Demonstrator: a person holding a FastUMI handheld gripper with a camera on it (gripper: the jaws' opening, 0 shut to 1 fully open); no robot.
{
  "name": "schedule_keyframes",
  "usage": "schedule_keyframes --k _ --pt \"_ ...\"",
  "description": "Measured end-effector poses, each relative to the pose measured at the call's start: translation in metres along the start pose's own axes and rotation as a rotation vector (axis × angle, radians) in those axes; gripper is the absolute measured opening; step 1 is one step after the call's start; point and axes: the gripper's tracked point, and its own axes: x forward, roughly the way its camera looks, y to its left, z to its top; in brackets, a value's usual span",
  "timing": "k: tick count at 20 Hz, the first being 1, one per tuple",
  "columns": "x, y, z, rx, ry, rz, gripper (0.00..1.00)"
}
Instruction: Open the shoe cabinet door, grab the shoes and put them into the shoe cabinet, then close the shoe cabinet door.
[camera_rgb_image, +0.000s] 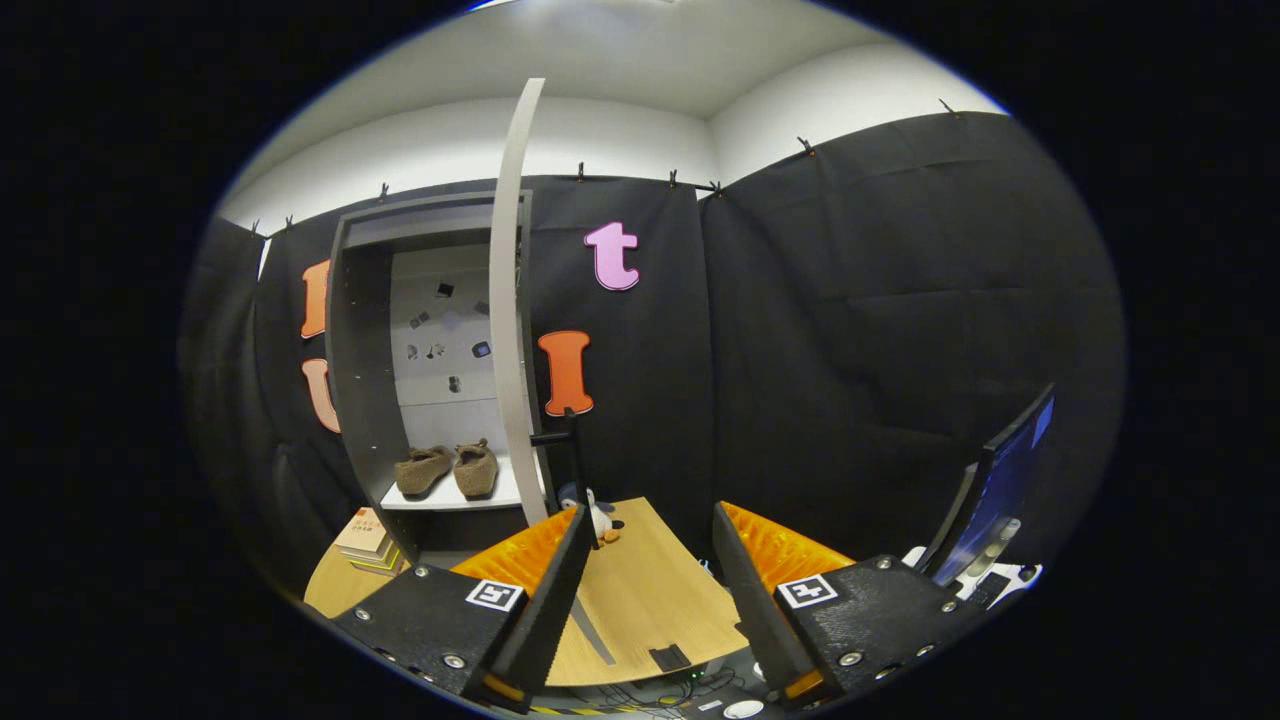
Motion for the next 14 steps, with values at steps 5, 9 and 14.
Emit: schedule_keyframes --k 5,9,14 --pt "0.032 0.007 -0.006 0.028 0.014 0.063 0.79" --pt "0.049 0.02 -0.008 0.031 0.02 0.102 0.81" --pt "0.059 0.041 -0.013 0.015 0.036 0.143 0.85"
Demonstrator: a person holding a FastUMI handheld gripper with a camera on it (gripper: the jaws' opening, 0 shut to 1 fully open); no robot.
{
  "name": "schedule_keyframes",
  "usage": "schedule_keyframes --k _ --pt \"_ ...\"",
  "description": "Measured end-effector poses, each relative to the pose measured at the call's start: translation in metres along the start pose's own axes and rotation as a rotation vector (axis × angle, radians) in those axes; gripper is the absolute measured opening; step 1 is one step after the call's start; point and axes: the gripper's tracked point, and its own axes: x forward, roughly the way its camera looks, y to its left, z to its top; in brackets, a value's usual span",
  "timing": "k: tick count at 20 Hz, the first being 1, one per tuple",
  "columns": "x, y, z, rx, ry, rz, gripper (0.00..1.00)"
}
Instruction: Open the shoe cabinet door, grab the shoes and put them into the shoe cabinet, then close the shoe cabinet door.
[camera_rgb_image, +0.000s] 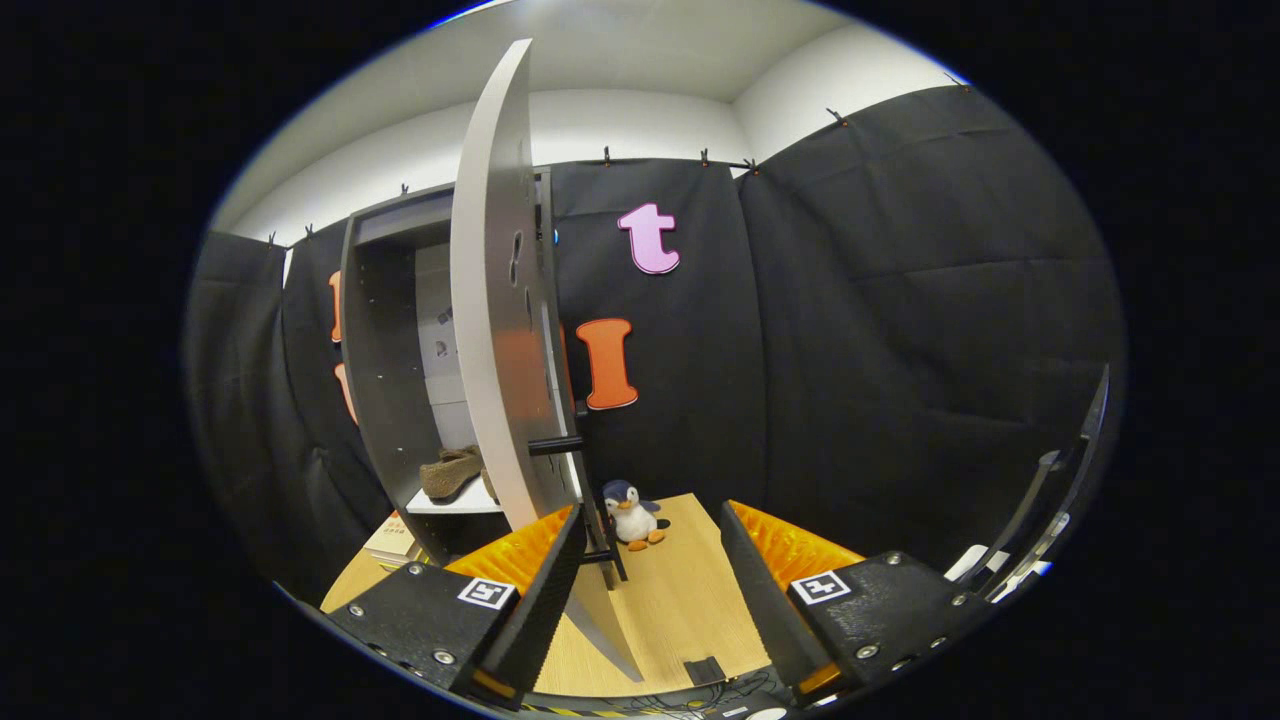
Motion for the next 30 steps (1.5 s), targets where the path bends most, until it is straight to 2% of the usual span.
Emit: schedule_keyframes --k 7,12,20,30 --pt "-0.003 0.015 0.003 -0.063 -0.006 -0.003 0.86" --pt "-0.006 0.068 -0.006 0.013 0.009 0.147 0.86" --pt "0.002 0.151 -0.015 0.034 0.035 0.366 0.86" --pt "0.028 0.215 -0.016 0.024 0.044 0.5 0.87"
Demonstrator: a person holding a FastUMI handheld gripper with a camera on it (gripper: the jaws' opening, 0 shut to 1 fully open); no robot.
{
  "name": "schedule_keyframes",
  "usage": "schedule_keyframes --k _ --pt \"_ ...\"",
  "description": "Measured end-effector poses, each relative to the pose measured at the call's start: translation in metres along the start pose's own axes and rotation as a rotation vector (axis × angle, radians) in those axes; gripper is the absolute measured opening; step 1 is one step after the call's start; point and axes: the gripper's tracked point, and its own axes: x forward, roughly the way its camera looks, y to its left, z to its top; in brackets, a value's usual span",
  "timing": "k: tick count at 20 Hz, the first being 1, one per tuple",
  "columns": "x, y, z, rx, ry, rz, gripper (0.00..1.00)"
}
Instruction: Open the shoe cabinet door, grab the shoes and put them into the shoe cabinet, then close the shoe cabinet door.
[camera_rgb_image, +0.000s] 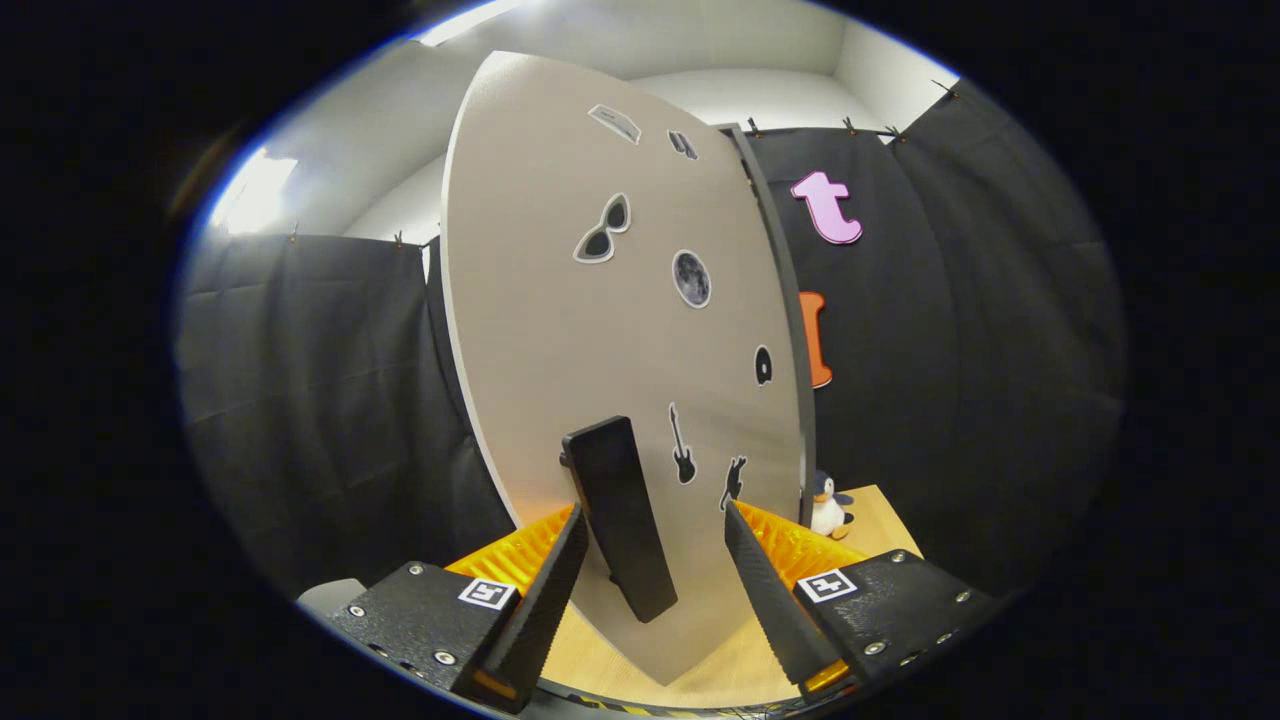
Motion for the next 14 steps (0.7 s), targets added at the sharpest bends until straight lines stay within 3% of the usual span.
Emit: schedule_keyframes --k 14 --pt "0.08 0.061 -0.012 -0.103 0.05 0.13 0.94"
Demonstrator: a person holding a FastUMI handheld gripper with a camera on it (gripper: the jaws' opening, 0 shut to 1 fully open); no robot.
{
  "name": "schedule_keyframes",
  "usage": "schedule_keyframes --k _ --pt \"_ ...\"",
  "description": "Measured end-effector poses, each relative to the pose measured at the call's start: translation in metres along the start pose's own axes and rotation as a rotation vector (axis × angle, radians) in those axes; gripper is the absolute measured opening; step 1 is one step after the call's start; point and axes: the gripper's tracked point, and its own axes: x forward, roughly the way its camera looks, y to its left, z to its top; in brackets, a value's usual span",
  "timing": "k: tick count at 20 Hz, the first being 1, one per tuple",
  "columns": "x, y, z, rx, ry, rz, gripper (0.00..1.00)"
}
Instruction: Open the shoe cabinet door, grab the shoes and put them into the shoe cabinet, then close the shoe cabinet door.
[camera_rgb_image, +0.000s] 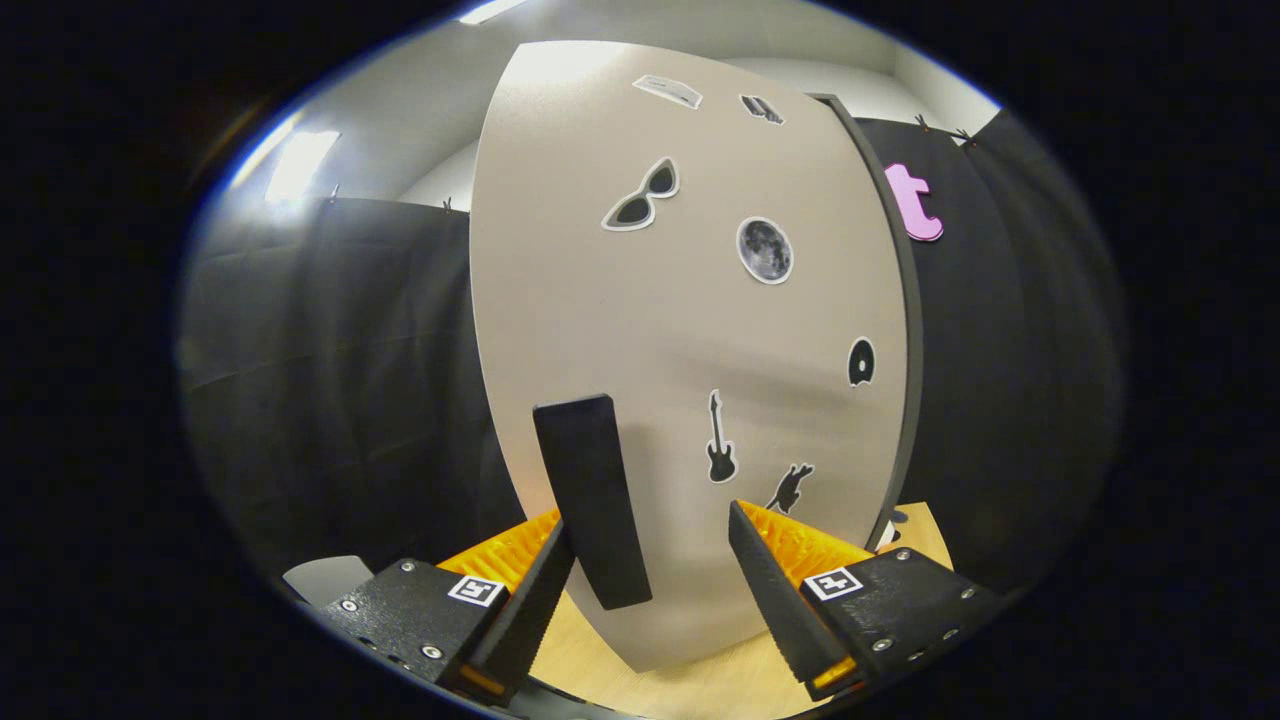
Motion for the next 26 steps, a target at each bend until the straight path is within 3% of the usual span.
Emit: schedule_keyframes --k 7,17,26 --pt "0.046 0.034 0.008 -0.094 0.005 0.033 0.95" --pt "0.09 0.037 0.012 -0.219 0.029 -0.013 0.96" --pt "0.134 0.039 0.017 -0.216 0.028 -0.047 0.98"
